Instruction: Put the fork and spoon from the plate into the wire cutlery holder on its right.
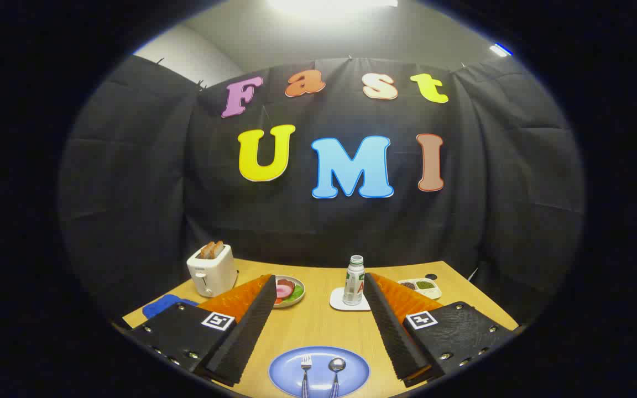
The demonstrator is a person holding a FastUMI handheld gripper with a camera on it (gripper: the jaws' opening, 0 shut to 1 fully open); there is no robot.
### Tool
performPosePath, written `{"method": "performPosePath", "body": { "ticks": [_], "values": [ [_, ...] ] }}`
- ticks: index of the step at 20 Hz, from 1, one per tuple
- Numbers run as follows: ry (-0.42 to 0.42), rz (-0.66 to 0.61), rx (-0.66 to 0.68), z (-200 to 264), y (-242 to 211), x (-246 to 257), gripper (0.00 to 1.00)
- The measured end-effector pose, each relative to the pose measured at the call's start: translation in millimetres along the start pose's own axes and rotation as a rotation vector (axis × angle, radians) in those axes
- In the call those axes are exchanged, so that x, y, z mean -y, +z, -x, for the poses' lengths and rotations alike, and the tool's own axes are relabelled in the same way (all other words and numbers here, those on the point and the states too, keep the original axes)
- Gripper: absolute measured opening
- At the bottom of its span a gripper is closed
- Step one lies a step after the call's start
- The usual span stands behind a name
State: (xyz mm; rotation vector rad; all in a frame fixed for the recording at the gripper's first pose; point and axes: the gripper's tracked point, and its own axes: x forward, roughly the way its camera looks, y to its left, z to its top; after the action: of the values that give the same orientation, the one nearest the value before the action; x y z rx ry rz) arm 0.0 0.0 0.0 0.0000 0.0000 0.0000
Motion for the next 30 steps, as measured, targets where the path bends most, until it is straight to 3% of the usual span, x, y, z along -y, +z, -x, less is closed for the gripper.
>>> {"method": "performPosePath", "body": {
  "ticks": [4,10,13,17,19,21,23,30],
  "values": [
    [-0.002,0.032,-0.069,8,-16,9,0.97],
    [0.024,0.094,-0.035,-9,3,8,0.97],
    [0.063,0.093,-0.018,-17,11,5,0.97],
    [0.053,0.032,-0.027,-15,-3,13,0.97],
    [-0.026,0.018,-0.114,-2,-33,34,0.96],
    [-0.051,0.053,-0.218,12,-59,44,0.97],
    [-0.024,0.032,-0.225,2,-61,36,0.98],
    [0.043,0.034,-0.544,5,-153,30,0.98]
  ]
}}
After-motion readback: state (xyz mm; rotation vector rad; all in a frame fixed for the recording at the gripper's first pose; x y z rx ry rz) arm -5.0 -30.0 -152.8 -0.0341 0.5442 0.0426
